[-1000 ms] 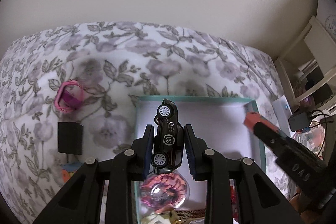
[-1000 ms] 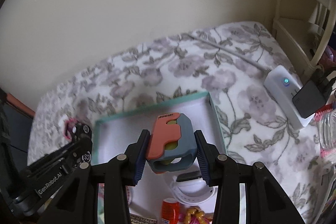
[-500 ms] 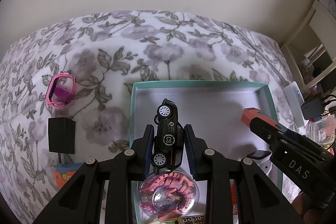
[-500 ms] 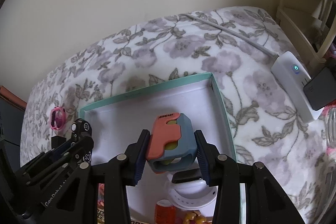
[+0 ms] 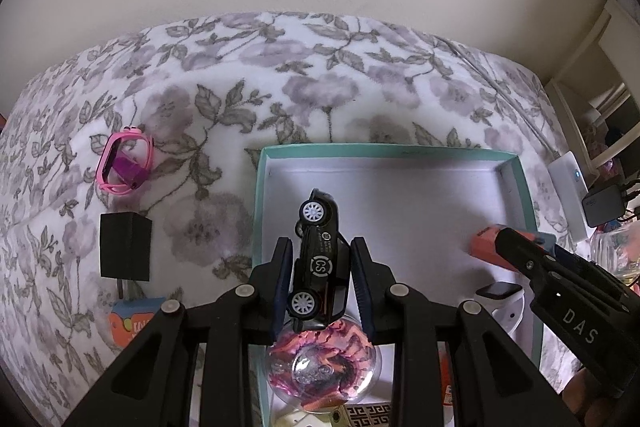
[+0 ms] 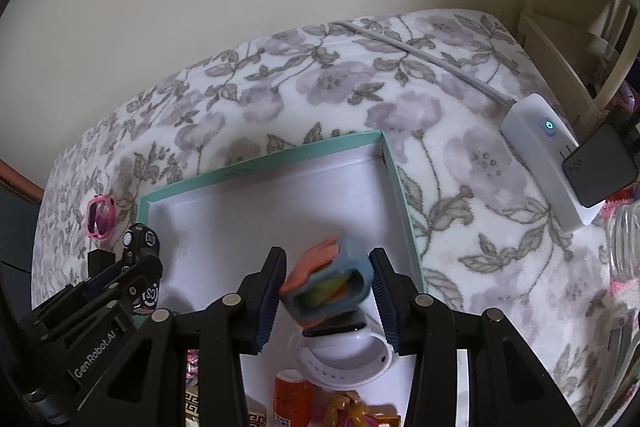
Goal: Organize rigid objects
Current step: 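Open both tools to drop the toy car and coral-blue case into the tray, then move both tools back toward the pink watch and black charger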
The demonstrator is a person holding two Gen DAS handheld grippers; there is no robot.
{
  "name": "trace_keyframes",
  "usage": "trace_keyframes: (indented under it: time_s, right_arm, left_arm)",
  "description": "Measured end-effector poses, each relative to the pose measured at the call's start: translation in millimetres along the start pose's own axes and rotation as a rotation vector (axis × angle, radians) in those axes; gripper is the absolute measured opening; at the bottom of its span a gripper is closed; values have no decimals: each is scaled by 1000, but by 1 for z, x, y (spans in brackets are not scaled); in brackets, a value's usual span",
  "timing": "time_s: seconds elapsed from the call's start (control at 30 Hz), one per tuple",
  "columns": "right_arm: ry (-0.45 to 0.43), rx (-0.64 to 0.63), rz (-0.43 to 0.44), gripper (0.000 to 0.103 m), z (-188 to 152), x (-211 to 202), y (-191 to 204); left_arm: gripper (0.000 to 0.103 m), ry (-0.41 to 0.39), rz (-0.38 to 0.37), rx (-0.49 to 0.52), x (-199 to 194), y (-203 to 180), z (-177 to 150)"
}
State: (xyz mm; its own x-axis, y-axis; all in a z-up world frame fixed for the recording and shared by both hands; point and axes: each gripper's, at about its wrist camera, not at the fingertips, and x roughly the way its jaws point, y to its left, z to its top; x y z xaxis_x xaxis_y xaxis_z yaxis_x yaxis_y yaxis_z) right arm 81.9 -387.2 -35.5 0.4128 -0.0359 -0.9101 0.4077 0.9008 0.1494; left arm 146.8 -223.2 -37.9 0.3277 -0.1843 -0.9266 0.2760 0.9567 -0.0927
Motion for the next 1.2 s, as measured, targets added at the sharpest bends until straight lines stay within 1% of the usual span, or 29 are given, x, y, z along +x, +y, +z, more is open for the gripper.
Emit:
trace_keyframes:
  time_s: [0.07,0.1,0.13,0.17,0.2,0.27,0.4,0.47,0.5,0.63,0.73,0.8,0.87,0.93,1.03,1.17,1.2]
  right_arm:
    - [-6,11,-2,46,0,-3,-3]
    - [-10,17,-3,46,1,-4,-5]
    - [-10,21,-3,46,1,-4,-6]
    - [-10,26,-3,46,1,-5,-7]
    - [-10,32,-4,46,1,-6,-9]
    - [-12,43,-4,46,2,-9,-11]
    - [-52,45,-3,46,5,-27,-12]
    - [-73,41,2,46,7,-36,-10]
    - [-86,36,1,47,8,-42,-8]
    - [-127,18,-7,58,12,-60,1]
    - [-149,1,-10,61,13,-70,8]
    - [-156,-13,-16,64,14,-73,12]
    - [-157,-27,-29,69,14,-73,16]
    - [-152,-39,-37,71,13,-71,19]
    - [-141,-45,-52,78,12,-67,21]
    - [-135,-55,-68,89,11,-63,25]
    - [-135,-54,-74,90,11,-62,26]
  left_arm:
    - [32,2,-8,-5,-2,0,0]
    - [37,2,-8,-5,-3,0,0]
    - [46,-1,-7,-6,-5,0,1]
    - [49,-5,-7,-9,-6,0,1]
    - [51,-7,-7,-11,-8,1,2]
    - [51,-10,-5,-19,-12,2,3]
    - [53,-28,-3,-36,-22,7,7]
    - [59,-42,-2,-48,-29,12,9]
    - [64,-51,2,-55,-33,14,10]
    - [71,-86,18,-89,-47,27,14]
    - [74,-104,34,-117,-54,38,16]
    - [74,-118,52,-133,-58,43,18]
    - [77,-132,74,-144,-62,49,20]
    - [85,-143,100,-154,-65,55,21]
    - [85,-148,118,-172,-66,62,22]
    - [86,-132,131,-205,-65,73,22]
    - [86,-131,134,-209,-64,75,23]
